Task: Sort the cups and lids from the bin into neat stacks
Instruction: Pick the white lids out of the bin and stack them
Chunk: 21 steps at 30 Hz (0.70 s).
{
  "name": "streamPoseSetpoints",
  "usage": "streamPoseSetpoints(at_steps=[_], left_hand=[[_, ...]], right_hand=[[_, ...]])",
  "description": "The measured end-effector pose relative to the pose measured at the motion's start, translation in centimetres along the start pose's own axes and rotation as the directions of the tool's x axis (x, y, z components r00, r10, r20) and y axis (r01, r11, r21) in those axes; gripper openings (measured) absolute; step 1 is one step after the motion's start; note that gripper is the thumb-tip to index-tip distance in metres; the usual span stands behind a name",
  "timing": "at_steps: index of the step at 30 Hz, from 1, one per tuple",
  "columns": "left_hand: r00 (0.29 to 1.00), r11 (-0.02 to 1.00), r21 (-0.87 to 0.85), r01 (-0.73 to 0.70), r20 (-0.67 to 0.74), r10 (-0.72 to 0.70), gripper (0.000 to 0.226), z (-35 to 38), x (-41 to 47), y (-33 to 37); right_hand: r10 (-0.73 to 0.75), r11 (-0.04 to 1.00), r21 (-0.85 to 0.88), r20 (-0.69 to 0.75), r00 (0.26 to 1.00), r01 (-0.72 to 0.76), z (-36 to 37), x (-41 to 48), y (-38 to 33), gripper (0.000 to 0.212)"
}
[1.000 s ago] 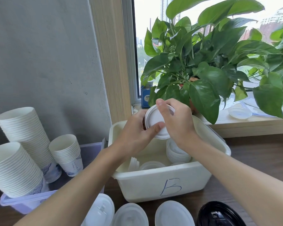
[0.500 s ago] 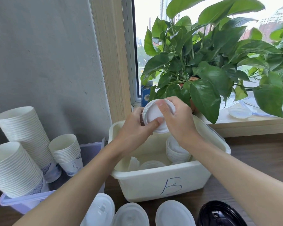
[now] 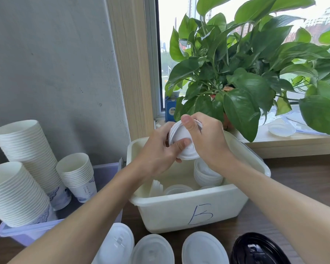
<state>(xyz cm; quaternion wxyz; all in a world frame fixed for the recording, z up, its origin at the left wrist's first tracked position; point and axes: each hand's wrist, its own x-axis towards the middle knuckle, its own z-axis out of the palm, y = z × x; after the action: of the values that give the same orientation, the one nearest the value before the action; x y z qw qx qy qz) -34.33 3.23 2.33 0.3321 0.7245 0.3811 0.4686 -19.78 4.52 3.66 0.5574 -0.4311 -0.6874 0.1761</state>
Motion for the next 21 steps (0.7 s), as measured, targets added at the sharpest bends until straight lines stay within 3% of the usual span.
streamPoseSetpoints(at_steps=[6,10,12,14,17,21], left_hand=[[0.991,0.995,-0.029,0.092,-0.095,-0.094,0.029,-0.03,-0.04,0.56],[0.986,0.996,0.057,0.067,-0.158,-0.057,0.023,-0.31,0.07,0.19],[0.989,0.994,0.100,0.038,-0.148,-0.023,0.025,-0.43,0.08,0.01],[0.991,0.995,0.090,0.044,-0.131,-0.032,0.033,-0.36,-0.08,0.21],[0.984,0.988,0.099,0.115,-0.151,-0.100,0.045,-0.19,-0.10,0.46],[0.990,0.990,0.098,0.103,-0.102,-0.093,0.017,-0.09,-0.01,0.74]], right_hand=[[0.049,0.996,0.072,-0.091,0.995,-0.042,-0.02,0.18,0.07,0.040],[0.019,0.991,0.131,0.035,0.999,-0.023,-0.19,-0.01,0.18,0.017],[-0.001,0.989,0.146,0.115,0.993,-0.016,-0.05,-0.22,0.15,0.023],[-0.013,0.995,0.101,0.149,0.989,-0.002,0.16,-0.24,0.31,0.015],[-0.034,0.999,0.015,0.072,0.997,0.033,0.23,-0.03,0.31,0.030],[-0.065,0.997,-0.034,0.009,0.998,0.065,0.09,-0.02,0.26,0.043]])
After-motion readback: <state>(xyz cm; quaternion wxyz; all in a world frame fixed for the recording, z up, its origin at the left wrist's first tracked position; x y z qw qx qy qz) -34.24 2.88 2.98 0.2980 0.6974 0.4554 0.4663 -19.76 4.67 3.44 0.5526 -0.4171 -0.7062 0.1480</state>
